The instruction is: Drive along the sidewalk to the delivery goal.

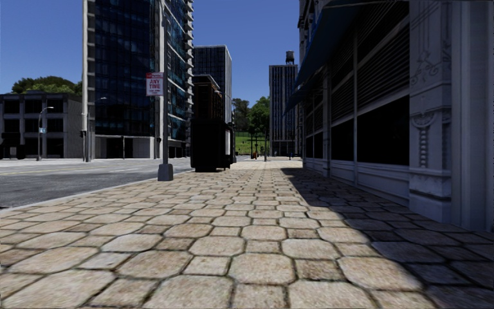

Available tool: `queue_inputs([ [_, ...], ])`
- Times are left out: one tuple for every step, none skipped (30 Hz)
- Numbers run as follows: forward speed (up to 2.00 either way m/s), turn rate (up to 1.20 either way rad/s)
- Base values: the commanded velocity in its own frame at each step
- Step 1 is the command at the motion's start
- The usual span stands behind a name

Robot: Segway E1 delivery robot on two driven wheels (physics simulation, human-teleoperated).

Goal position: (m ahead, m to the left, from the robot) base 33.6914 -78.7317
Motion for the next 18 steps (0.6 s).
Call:
queue_inputs([
  [1.47,0.00],
  [1.47,0.00],
  [1.47,0.00],
  [1.47,-0.04],
  [1.47,-0.08],
  [1.47,-0.11],
  [1.47,-0.11],
  [1.43,-0.15],
  [1.41,-0.19],
  [1.41,-0.19],
  [2.00,-0.19],
  [2.00,-0.20],
  [2.00,-0.20],
  [2.00,-0.20],
  [2.00,-0.20],
  [2.00,-0.20],
  [2.00,-0.21],
  [2.00,-0.22],
])
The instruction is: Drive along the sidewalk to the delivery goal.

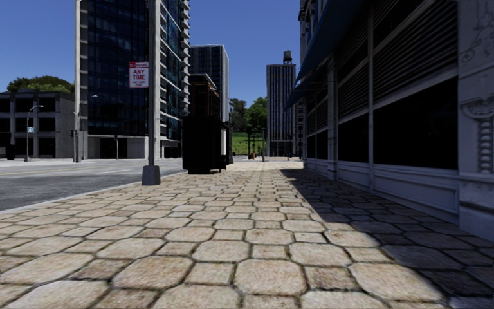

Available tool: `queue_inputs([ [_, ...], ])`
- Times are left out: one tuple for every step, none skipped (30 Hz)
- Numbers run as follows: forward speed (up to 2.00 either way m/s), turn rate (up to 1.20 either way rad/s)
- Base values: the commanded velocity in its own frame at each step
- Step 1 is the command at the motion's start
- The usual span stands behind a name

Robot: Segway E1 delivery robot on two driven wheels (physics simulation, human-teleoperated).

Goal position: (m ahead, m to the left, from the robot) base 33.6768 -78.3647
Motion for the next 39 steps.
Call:
queue_inputs([
  [2.00,-0.22],
  [2.00,-0.24],
  [2.00,-0.24],
  [2.00,-0.24],
  [2.00,-0.24],
  [2.00,-0.24],
  [2.00,-0.24],
  [2.00,-0.24],
  [2.00,-0.24],
  [2.00,-0.27],
  [2.00,-0.30],
  [2.00,-0.30],
  [2.00,-0.30],
  [2.00,-0.31],
  [2.00,-0.31],
  [2.00,-0.31],
  [2.00,-0.31],
  [2.00,-0.31],
  [2.00,-0.31],
  [2.00,-0.31],
  [2.00,-0.31],
  [2.00,-0.15],
  [2.00,-0.15],
  [2.00,0.00],
  [2.00,0.00],
  [2.00,0.00],
  [2.00,0.00],
  [2.00,0.00],
  [2.00,0.00],
  [2.00,0.00],
  [2.00,0.00],
  [2.00,0.00],
  [2.00,0.00],
  [2.00,0.00],
  [2.00,0.00],
  [2.00,0.00],
  [2.00,0.00],
  [2.00,0.00],
  [2.00,0.00],
])
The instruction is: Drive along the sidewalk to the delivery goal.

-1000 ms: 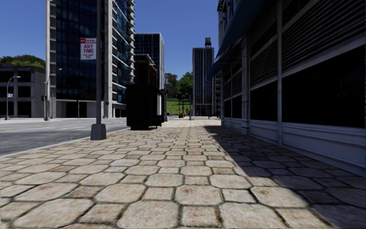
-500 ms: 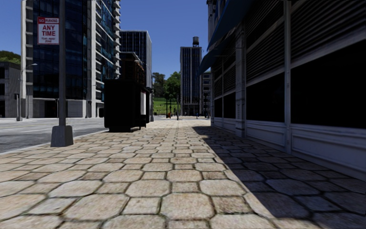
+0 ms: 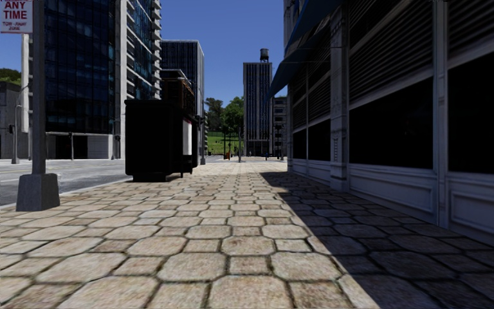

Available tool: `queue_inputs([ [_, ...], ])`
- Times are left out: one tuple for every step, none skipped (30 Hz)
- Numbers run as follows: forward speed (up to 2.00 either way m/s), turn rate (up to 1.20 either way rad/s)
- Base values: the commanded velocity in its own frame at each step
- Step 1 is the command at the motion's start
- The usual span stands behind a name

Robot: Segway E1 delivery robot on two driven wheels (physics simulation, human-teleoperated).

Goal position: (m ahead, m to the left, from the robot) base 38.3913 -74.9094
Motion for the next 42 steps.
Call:
queue_inputs([
  [2.00,0.00],
  [2.00,0.00],
  [2.00,0.00],
  [2.00,0.00],
  [2.00,0.00],
  [2.00,0.00],
  [2.00,0.00],
  [2.00,0.00],
  [2.00,0.00],
  [2.00,0.00],
  [2.00,0.00],
  [2.00,0.00],
  [2.00,0.00],
  [2.00,0.00],
  [2.00,0.00],
  [2.00,0.00],
  [2.00,0.00],
  [2.00,0.00],
  [2.00,0.00],
  [2.00,0.00],
  [2.00,0.00],
  [2.00,0.00],
  [2.00,0.00],
  [2.00,0.00],
  [2.00,0.00],
  [2.00,0.00],
  [2.00,0.00],
  [2.00,0.00],
  [2.00,0.00],
  [2.00,0.00],
  [2.00,0.00],
  [2.00,0.00],
  [2.00,0.00],
  [2.00,0.00],
  [2.00,0.00],
  [2.00,0.00],
  [2.00,0.00],
  [2.00,0.00],
  [2.00,0.00],
  [2.00,0.00],
  [2.00,0.00],
  [2.00,0.00],
])
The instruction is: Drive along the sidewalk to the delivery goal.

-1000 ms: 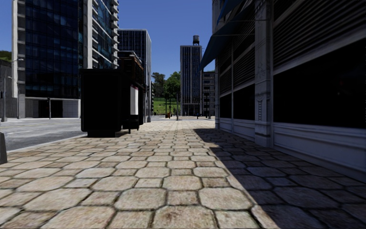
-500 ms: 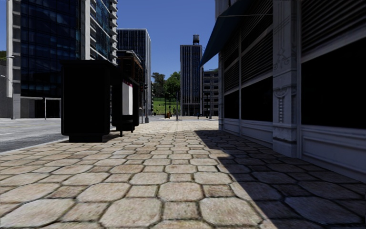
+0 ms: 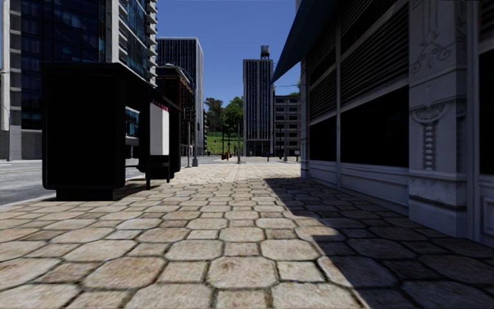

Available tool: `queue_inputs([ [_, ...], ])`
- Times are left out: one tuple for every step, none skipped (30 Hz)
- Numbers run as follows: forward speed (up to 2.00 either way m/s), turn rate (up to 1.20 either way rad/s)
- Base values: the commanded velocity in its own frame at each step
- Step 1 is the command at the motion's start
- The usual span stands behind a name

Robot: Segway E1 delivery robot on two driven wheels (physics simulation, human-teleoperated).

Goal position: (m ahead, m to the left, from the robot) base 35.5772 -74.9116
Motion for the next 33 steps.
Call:
queue_inputs([
  [2.00,0.00],
  [2.00,0.00],
  [2.00,0.00],
  [2.00,0.00],
  [2.00,0.00],
  [2.00,0.00],
  [2.00,0.00],
  [2.00,0.00],
  [2.00,0.00],
  [2.00,0.00],
  [2.00,0.00],
  [2.00,0.00],
  [2.00,0.00],
  [2.00,0.00],
  [2.00,0.00],
  [2.00,0.00],
  [2.00,0.00],
  [2.00,0.00],
  [2.00,0.00],
  [2.00,0.00],
  [2.00,0.00],
  [2.00,0.00],
  [2.00,0.00],
  [2.00,0.00],
  [2.00,0.00],
  [2.00,0.00],
  [2.00,0.00],
  [2.00,0.00],
  [2.00,0.00],
  [2.00,0.00],
  [2.00,0.00],
  [2.00,0.00],
  [2.00,0.00],
])
